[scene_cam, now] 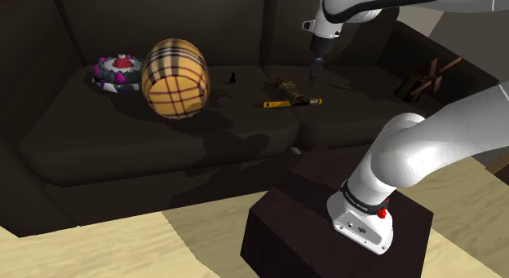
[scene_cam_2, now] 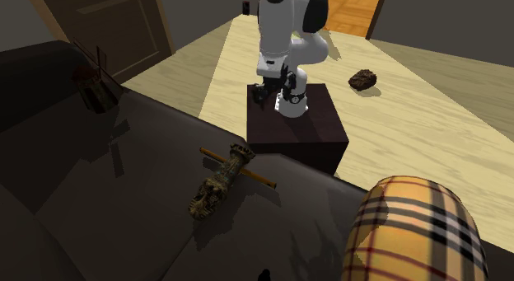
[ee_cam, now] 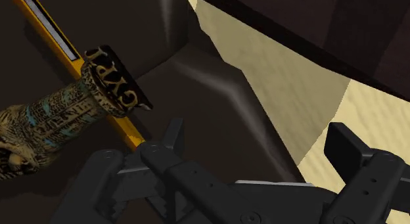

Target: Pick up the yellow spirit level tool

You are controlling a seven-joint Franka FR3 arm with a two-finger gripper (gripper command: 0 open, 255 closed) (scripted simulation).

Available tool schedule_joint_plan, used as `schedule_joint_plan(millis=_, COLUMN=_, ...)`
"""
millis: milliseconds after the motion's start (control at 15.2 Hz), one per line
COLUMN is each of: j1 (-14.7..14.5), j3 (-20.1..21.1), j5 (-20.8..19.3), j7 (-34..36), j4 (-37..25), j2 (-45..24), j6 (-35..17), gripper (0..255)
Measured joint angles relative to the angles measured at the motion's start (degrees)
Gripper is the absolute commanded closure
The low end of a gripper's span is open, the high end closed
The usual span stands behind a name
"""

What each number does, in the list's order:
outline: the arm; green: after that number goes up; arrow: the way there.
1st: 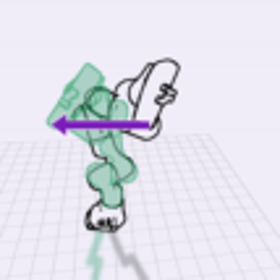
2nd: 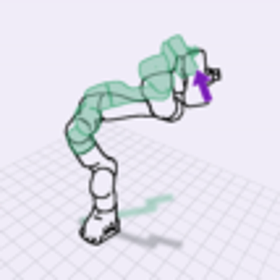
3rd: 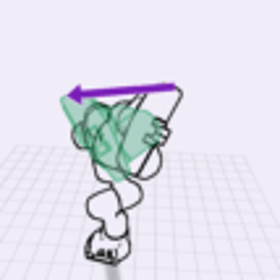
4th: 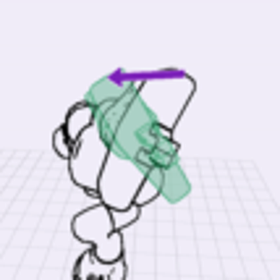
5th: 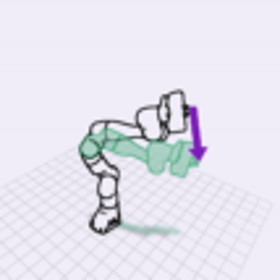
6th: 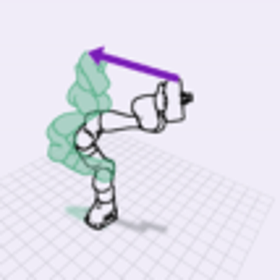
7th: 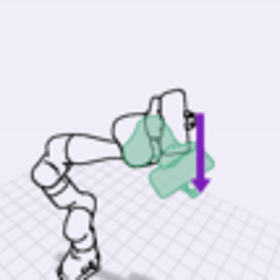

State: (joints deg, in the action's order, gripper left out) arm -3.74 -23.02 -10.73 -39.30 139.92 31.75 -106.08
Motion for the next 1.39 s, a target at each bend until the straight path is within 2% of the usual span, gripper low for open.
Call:
schedule_joint_plan(millis=330, j1=-2.8, j3=-7.3, j5=1.3, j7=-13.6, j4=-3.4, j2=-10.6, j6=-6.4, gripper=0)
schedule_joint_plan(millis=594, j1=-5.7, j3=-12.0, j5=6.5, j7=-25.6, j4=-7.9, j2=-22.5, j6=-11.8, gripper=0)
schedule_joint_plan(millis=726, j1=-6.2, j3=-13.6, j5=9.6, j7=-31.9, j4=-9.9, j2=-27.7, j6=-13.5, gripper=0)
schedule_joint_plan(millis=924, j1=-6.0, j3=-14.2, j5=15.6, j7=-41.7, j4=-14.9, j2=-36.7, j6=-14.8, gripper=0)
schedule_joint_plan(millis=1122, j1=-4.0, j3=-13.0, j5=21.2, j7=-50.7, j4=-19.8, j2=-45.3, j6=-15.8, gripper=0)
schedule_joint_plan(millis=1254, j1=-3.1, j3=-11.9, j5=23.1, j7=-53.5, j4=-22.2, j2=-48.5, j6=-15.7, gripper=0)
schedule_joint_plan(millis=1386, j1=-2.6, j3=-11.4, j5=24.2, j7=-54.9, j4=-22.1, j2=-50.1, j6=-17.0, gripper=0)
